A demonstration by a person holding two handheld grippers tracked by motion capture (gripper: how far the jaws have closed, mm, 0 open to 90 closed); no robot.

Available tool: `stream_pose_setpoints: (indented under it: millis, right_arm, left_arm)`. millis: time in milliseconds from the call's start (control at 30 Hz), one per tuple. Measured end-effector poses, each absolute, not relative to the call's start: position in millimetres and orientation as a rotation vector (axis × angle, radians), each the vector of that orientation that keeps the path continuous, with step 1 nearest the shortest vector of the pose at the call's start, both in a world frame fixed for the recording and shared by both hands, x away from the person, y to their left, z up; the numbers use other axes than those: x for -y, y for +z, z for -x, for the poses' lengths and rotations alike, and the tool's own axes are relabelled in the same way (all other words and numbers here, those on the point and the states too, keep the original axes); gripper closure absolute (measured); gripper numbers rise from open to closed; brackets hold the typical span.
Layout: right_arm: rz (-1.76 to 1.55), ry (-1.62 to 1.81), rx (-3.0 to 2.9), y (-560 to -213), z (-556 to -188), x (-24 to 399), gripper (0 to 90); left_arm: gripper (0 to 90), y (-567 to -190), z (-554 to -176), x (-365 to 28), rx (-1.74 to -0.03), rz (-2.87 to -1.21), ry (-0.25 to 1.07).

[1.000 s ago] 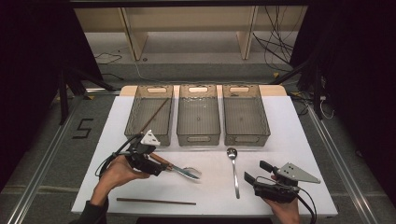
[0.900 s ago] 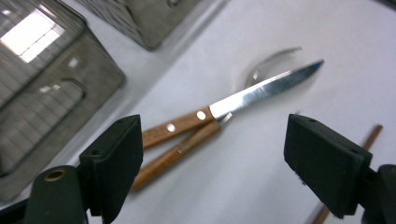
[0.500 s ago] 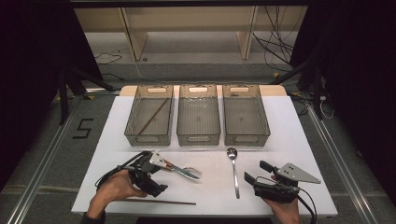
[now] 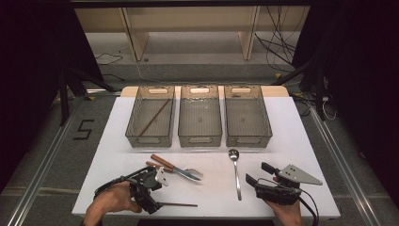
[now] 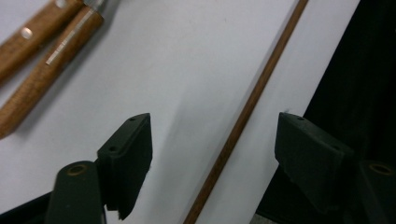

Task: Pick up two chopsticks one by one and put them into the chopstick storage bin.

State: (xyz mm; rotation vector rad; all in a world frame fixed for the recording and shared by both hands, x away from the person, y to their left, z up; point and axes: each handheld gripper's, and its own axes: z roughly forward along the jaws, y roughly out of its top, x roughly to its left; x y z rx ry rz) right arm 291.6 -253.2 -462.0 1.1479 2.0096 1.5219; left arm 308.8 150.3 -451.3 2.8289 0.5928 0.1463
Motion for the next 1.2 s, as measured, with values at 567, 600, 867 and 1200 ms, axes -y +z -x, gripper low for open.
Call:
stream_pose_setpoints:
  millis: [567,600,867,1200]
  right_arm:
    - [-1.148,1.517,-2.014,-462.1,-291.7,252.7,23.5]
    - [-1.149,1.517,-2.013,-462.2,-291.8,252.8,23.6]
    - [-1.149,1.512,-2.014,-462.5,-292.0,252.4,23.9]
    - [-1.155,1.506,-2.018,-462.7,-292.3,251.9,24.2]
  left_arm:
    - [61.8,-461.7,-306.0,-153.4,-0.491,-2.899,0.086]
    - [63.2,-462.4,-306.2,-153.4,-0.491,-2.904,0.084]
    - [69.9,-465.7,-307.4,-151.1,-0.495,-2.935,0.056]
    - [80.0,-466.2,-309.3,-152.8,-0.467,-2.919,0.049]
